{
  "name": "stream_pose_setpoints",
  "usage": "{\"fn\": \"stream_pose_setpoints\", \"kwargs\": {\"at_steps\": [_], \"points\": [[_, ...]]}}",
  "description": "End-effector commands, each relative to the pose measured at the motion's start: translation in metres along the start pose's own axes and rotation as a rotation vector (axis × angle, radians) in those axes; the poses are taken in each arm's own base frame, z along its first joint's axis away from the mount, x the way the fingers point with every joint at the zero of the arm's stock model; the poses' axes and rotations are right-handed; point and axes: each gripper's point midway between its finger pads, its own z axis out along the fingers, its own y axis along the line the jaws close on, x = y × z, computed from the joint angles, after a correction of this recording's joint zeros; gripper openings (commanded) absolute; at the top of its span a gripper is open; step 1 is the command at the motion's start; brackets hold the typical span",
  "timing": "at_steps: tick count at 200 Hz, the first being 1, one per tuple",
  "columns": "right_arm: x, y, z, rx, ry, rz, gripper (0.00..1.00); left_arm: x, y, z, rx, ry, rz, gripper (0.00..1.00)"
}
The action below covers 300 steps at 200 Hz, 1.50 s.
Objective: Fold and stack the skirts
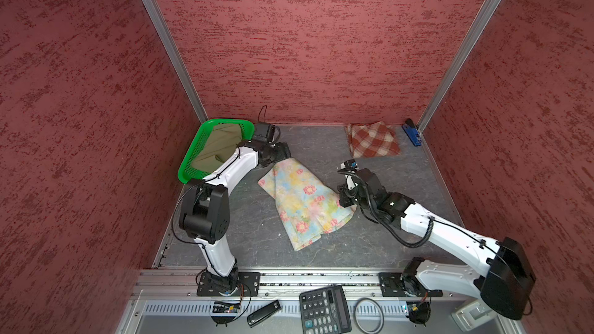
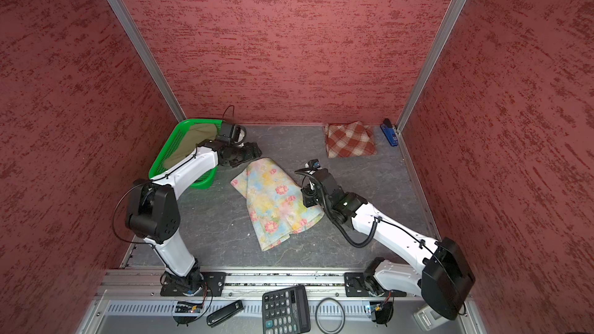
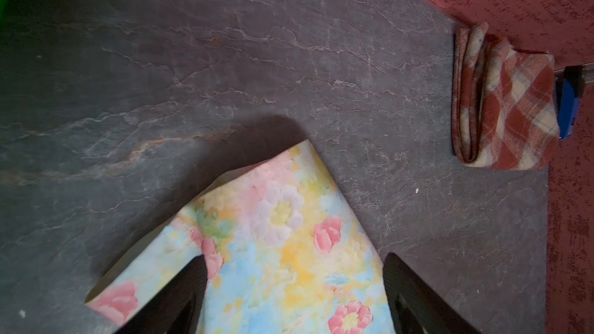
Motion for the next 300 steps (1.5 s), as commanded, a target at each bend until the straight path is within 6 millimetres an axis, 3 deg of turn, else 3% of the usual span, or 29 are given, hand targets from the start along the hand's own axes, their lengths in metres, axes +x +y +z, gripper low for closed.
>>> {"fn": "stream_pose_setpoints", "kwargs": {"at_steps": [1,42,56,63,87,99,116,136,161,202,246,300], "points": [[0.001,0.0,0.002,-0.014,-0.011,-0.001,0.0,-0.001,0.002,0.025,-0.026,0.023,0.035,0.86],[0.016,-0.002,0.008,-0.018,0.025,0.017,0.0,0.008,0.027,0.058,-0.162,0.054,0.071,0.85],[0.019,-0.003,0.008,-0.014,0.031,0.022,0.0,0.013,0.03,0.067,-0.173,0.066,0.073,0.78],[0.021,-0.005,0.009,-0.01,0.035,0.024,0.0,0.016,0.03,0.073,-0.17,0.071,0.074,0.65],[0.027,-0.01,0.009,0.012,0.048,0.024,0.0,0.013,0.024,0.079,-0.143,0.066,0.067,0.0],[0.031,-0.014,0.009,0.029,0.056,0.019,0.0,0.004,0.014,0.071,-0.117,0.035,0.068,0.0],[0.037,-0.017,0.008,0.041,0.069,0.018,0.08,-0.011,-0.003,0.05,-0.077,-0.012,0.07,0.0],[0.047,-0.017,0.01,0.029,0.097,0.024,0.27,-0.023,-0.02,0.022,-0.057,-0.065,0.09,0.0],[0.066,-0.02,0.016,0.023,0.144,0.042,0.51,-0.025,-0.03,0.001,-0.043,-0.1,0.107,0.0],[0.086,-0.017,0.015,-0.01,0.19,0.136,0.67,-0.018,-0.037,-0.017,-0.034,-0.118,0.119,0.0],[0.102,-0.021,0.02,-0.02,0.17,0.312,0.71,-0.017,-0.048,-0.031,-0.02,-0.14,0.131,0.0],[0.097,-0.025,0.041,-0.02,0.115,0.493,0.69,-0.007,-0.047,-0.029,-0.027,-0.116,0.142,0.0]]}}
